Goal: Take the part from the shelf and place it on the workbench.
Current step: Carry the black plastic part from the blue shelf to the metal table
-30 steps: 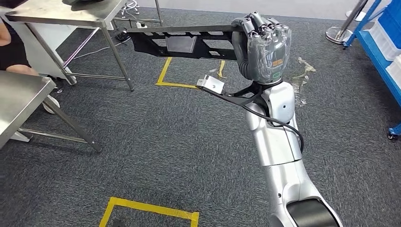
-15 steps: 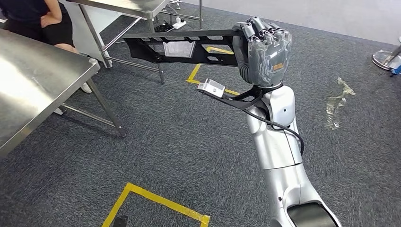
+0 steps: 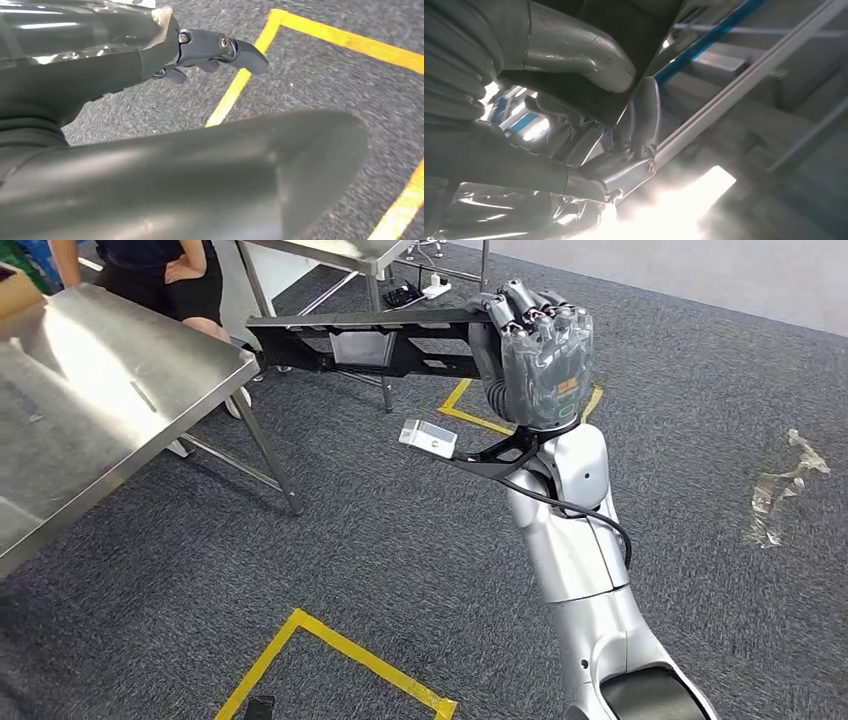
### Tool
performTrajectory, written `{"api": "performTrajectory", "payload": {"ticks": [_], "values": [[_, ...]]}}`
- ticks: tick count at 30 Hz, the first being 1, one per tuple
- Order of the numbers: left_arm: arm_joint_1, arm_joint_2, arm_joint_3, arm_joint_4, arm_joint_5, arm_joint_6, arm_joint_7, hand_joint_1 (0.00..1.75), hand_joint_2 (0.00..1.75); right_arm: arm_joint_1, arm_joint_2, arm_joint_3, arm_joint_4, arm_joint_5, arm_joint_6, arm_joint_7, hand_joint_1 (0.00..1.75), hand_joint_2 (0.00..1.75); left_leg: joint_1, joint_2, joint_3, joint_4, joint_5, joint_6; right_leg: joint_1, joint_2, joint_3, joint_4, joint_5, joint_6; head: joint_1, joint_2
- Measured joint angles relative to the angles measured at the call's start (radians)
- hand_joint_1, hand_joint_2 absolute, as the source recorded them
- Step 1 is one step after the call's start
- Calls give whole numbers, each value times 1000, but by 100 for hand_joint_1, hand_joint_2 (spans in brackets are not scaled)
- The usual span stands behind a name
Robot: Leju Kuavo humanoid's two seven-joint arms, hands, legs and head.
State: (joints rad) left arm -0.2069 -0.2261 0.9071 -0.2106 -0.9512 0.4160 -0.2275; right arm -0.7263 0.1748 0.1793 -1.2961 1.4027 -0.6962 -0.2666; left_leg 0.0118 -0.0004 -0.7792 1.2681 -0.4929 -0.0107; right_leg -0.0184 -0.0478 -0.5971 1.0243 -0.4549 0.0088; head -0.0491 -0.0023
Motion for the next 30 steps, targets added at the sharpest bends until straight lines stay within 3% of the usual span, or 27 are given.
{"api": "performTrajectory", "payload": {"ticks": [2, 4, 5, 7, 9, 11, 12, 13, 14, 15, 17, 18, 20, 22, 24, 26, 27, 29, 30], "values": [[-1, 2, 0, 0, 1, 0, 0, 0, 0, -6, 4, 8, 2, -2, 0, -1, 175, 175, -3, 36, 73, -136, 59, 3, 2, -21, 6, 0, -5, 2, 0, 0], [-5, 2, 0, 0, 1, 0, 1, 0, 0, -18, 7, 15, 3, -5, 0, -2, 175, 175, -11, 66, 125, -229, 83, 12, 11, -39, 10, 0, -11, 10, 1, 0], [-7, 2, 0, 0, 1, 0, 2, 0, 0, -22, 8, 17, 4, -8, 0, -2, 175, 175, -16, 67, 132, -240, 80, 16, 15, -49, 11, -1, -13, 14, 2, 0], [-9, 2, 0, 0, 2, 0, 3, 0, 0, -28, 11, 21, 8, -14, 0, -2, 175, 175, -16, 41, 133, -245, 84, 27, 18, -67, 14, -2, -18, 23, 2, 0], [-8, 2, 0, 0, 2, 0, 4, 0, 0, -33, 15, 25, 12, -16, 0, -3, 175, 175, -11, 18, 137, -251, 89, 39, 16, -40, 1, 30, -37, 30, 3, 0], [-12, 1, 0, 0, 2, 0, 5, 0, 0, -38, 14, 29, 16, -18, 0, -3, 175, 175, -7, -4, 140, -254, 92, 48, 11, 16, -52, 142, -84, 26, 7, 0], [-13, 1, 0, 0, 2, 0, 5, 0, 0, -39, 13, 30, 18, -19, 0, -3, 175, 175, -6, -17, 139, -254, 92, 51, 10, 32, -88, 213, -107, 25, 9, 0], [-13, 0, 0, 0, 2, 0, 5, 0, 0, -38, 12, 30, 21, -20, 0, -3, 175, 175, -5, -32, 139, -254, 92, 52, 9, 40, -118, 267, -120, 26, 10, 0], [-13, 0, 0, 0, 3, 0, 5, 0, 0, -38, 11, 31, 23, -21, 0, -4, 175, 175, -4, -46, 139, -254, 92, 52, 7, 43, -133, 288, -120, 31, 11, 0], [-12, 0, 0, 0, 4, 0, 5, 0, 0, -38, 11, 33, 26, -23, 0, -4, 175, 175, -3, -61, 140, -253, 92, 51, 5, 45, -127, 265, -103, 40, 11, 0], [-11, 0, 0, 0, 6, 0, 5, 0, 0, -42, 13, 38, 30, -30, 0, -7, 175, 175, 1, -90, 139, -250, 91, 46, -5, 68, -73, 134, -44, 61, 12, 0], [-12, 0, 0, 0, 7, 1, 5, 0, 0, -45, 15, 42, 33, -33, 0, -8, 175, 175, 0, -103, 136, -246, 90, 40, -9, 84, -44, 71, -20, 65, 13, 0], [-11, 0, 1, 0, 10, 2, 5, 0, 0, -52, 21, 47, 38, -38, 0, -10, 175, 175, 0, -123, 130, -243, 89, 28, -12, 105, -13, 11, -1, 58, 13, 0], [-6, 2, 1, 0, 15, 4, 5, 0, 0, -58, 31, 56, 45, -40, 0, -10, 175, 175, 3, -134, 126, -246, 91, 16, -10, 89, -10, 9, 1, 42, 13, 0], [-3, 3, 2, 0, 18, 5, 4, 0, 0, -66, 44, 68, 52, -39, 0, -10, 175, 175, 1, -95, 111, -225, 75, 6, -13, 72, -7, 6, 3, 26, 10, 0], [-4, 4, 2, 0, 19, 6, 3, 0, 0, -74, 53, 78, 58, -39, 0, -6, 175, 175, 0, -31, 63, -127, 25, -2, -11, 51, -4, 4, 1, 13, 4, 0], [-5, 4, 2, 0, 19, 6, 3, 0, 0, -76, 55, 81, 60, -39, 0, -4, 175, 175, 1, -14, 30, -60, -4, -4, -9, 39, -2, 4, -1, 8, 2, 0], [-5, 4, 3, 0, 19, 6, 3, 0, 0, -77, 59, 90, 66, -41, 0, -1, 175, 175, 2, -4, -16, 28, -27, -7, -5, 13, 2, 4, -6, 3, 2, 0], [-4, 5, 3, 0, 19, 7, 3, 0, 0, -78, 61, 94, 69, -43, 0, 0, 175, 175, 3, -2, -14, 21, -13, -7, -5, 0, 5, 4, -8, 1, 2, 0]]}}
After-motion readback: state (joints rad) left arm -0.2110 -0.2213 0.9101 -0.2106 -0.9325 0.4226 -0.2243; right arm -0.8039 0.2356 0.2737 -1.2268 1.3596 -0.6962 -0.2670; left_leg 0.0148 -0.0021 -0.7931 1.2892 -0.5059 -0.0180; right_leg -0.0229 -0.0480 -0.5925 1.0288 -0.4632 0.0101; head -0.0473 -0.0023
